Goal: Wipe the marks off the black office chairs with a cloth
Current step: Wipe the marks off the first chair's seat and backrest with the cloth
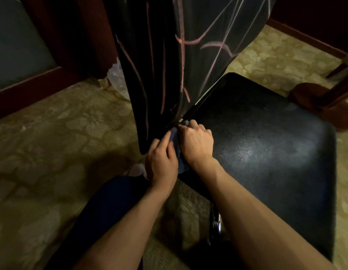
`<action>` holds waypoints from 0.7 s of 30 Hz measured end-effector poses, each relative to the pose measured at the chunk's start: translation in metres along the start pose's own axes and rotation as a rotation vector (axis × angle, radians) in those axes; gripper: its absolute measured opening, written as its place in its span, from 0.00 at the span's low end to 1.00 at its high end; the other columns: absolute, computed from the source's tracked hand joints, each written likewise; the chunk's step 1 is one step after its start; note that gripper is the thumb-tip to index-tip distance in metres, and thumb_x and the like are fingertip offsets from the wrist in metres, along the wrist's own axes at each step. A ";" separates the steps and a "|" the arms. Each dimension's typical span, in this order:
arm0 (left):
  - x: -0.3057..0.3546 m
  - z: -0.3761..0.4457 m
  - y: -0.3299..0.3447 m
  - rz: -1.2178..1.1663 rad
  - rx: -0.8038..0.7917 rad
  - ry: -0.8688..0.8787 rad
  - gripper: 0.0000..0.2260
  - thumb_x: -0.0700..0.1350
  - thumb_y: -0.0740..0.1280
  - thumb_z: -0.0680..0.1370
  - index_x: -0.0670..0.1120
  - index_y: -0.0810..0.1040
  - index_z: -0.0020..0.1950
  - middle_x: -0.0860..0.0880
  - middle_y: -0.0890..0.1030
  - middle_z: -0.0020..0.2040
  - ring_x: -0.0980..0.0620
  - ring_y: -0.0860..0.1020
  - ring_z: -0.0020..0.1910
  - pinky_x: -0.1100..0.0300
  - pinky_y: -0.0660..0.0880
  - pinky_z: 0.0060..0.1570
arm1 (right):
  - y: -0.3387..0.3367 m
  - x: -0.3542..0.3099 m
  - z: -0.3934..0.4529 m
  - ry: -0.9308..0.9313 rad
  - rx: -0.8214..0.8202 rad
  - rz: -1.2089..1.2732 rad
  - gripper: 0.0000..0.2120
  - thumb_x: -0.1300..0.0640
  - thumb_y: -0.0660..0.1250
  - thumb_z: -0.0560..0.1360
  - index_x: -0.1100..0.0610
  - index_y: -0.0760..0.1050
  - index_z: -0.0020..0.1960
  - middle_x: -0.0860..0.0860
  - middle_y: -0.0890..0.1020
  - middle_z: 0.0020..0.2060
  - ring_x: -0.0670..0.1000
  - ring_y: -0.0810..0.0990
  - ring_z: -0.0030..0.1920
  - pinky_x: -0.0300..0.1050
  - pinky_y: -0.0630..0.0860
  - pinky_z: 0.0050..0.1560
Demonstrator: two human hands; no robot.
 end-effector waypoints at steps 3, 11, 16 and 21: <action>-0.002 -0.001 -0.005 -0.036 0.009 -0.058 0.12 0.37 0.64 0.80 0.40 0.81 0.62 0.43 0.77 0.49 0.44 0.78 0.47 0.60 0.71 0.48 | -0.001 -0.010 -0.011 0.004 0.026 0.075 0.17 0.49 0.55 0.79 0.55 0.77 0.58 0.56 0.76 0.53 0.61 0.79 0.49 0.51 0.72 0.43; 0.002 0.004 -0.012 -0.061 0.055 -0.232 0.14 0.39 0.63 0.82 0.43 0.79 0.66 0.46 0.75 0.54 0.55 0.73 0.50 0.62 0.67 0.51 | -0.001 -0.002 -0.008 -0.159 -0.018 0.144 0.17 0.53 0.64 0.78 0.53 0.75 0.66 0.56 0.74 0.56 0.59 0.76 0.53 0.53 0.74 0.48; 0.008 0.018 0.000 -0.055 -0.124 -0.342 0.18 0.45 0.64 0.81 0.51 0.75 0.71 0.45 0.75 0.64 0.46 0.75 0.63 0.53 0.70 0.65 | 0.003 -0.002 0.028 -0.187 -0.083 0.200 0.13 0.51 0.62 0.79 0.56 0.76 0.59 0.54 0.71 0.57 0.58 0.78 0.48 0.46 0.68 0.38; 0.036 0.043 0.004 0.537 -0.315 -0.245 0.16 0.49 0.58 0.82 0.55 0.73 0.69 0.47 0.81 0.58 0.45 0.79 0.57 0.55 0.73 0.49 | 0.004 0.012 0.055 -0.301 -0.160 0.014 0.12 0.52 0.57 0.82 0.52 0.72 0.63 0.56 0.69 0.58 0.56 0.74 0.34 0.43 0.59 0.26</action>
Point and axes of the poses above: each hand's wrist, its own z-axis towards the middle knuckle, its own y-axis out of the palm, x = y × z, the point moved 2 cm from there along z, towards the middle knuckle
